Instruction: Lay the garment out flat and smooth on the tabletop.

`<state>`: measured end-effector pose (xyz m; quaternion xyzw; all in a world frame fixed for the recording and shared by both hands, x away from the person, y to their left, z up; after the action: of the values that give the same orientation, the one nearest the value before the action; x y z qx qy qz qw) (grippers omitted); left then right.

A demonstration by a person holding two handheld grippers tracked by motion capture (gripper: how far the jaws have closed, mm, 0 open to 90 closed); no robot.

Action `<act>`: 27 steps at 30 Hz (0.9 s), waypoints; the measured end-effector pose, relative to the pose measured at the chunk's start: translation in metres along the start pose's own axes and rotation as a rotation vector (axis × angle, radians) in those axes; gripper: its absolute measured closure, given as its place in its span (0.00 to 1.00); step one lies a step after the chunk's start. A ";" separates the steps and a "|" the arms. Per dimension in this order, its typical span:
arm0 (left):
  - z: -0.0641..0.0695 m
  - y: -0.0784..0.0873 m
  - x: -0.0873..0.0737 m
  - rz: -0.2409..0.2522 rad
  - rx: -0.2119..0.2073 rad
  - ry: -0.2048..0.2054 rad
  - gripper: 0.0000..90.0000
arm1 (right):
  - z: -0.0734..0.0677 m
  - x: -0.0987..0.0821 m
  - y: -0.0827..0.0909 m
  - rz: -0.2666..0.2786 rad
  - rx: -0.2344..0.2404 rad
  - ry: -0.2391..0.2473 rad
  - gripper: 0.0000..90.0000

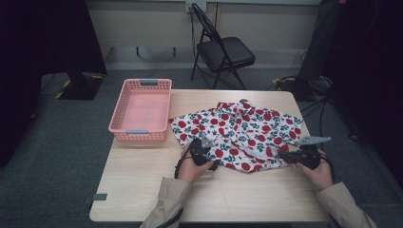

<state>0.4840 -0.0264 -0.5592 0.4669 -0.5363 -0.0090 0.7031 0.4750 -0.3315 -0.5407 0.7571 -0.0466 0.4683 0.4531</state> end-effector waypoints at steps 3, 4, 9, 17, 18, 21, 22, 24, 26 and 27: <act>0.000 0.000 0.000 0.000 0.000 0.000 0.16 | 0.001 -0.007 0.007 -0.004 -0.011 -0.001 0.99; 0.000 0.000 0.000 0.000 0.000 0.000 0.16 | 0.001 -0.008 0.009 0.001 -0.015 -0.005 0.97; 0.000 0.000 0.000 0.000 0.000 0.000 0.16 | 0.007 -0.005 0.012 0.035 -0.055 -0.014 0.85; 0.000 0.000 0.000 0.000 0.000 0.001 0.16 | 0.027 0.018 -0.006 0.060 -0.128 -0.051 0.77; 0.000 0.000 0.000 0.000 0.000 0.001 0.16 | 0.030 0.020 -0.008 0.060 -0.133 -0.058 0.77; 0.000 0.000 0.000 0.000 0.000 0.001 0.16 | 0.034 0.024 -0.016 0.042 -0.132 -0.084 0.84; 0.000 0.000 0.000 0.000 0.000 0.001 0.16 | 0.035 0.025 -0.018 0.037 -0.124 -0.088 0.85; 0.000 0.000 0.000 0.000 0.000 0.001 0.16 | 0.032 0.025 -0.020 0.028 -0.106 -0.087 0.92; 0.000 0.000 0.000 0.000 0.000 0.001 0.16 | 0.029 0.023 -0.021 0.013 -0.093 -0.076 0.95; 0.000 0.000 0.000 0.000 0.001 0.001 0.16 | 0.027 0.022 -0.021 0.010 -0.080 -0.074 0.96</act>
<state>0.4840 -0.0264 -0.5592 0.4671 -0.5358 -0.0085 0.7033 0.5154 -0.3310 -0.5418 0.7548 -0.0858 0.4402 0.4787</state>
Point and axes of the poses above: each handheld gripper's, and its own axes: y roughly backward along the jaws, x roughly out of its top, z roughly to its right, the point moved 9 cm from there along -y, roughly forward along the jaws, and after that the axes turned 1 degree about -y, right-handed, at the moved point
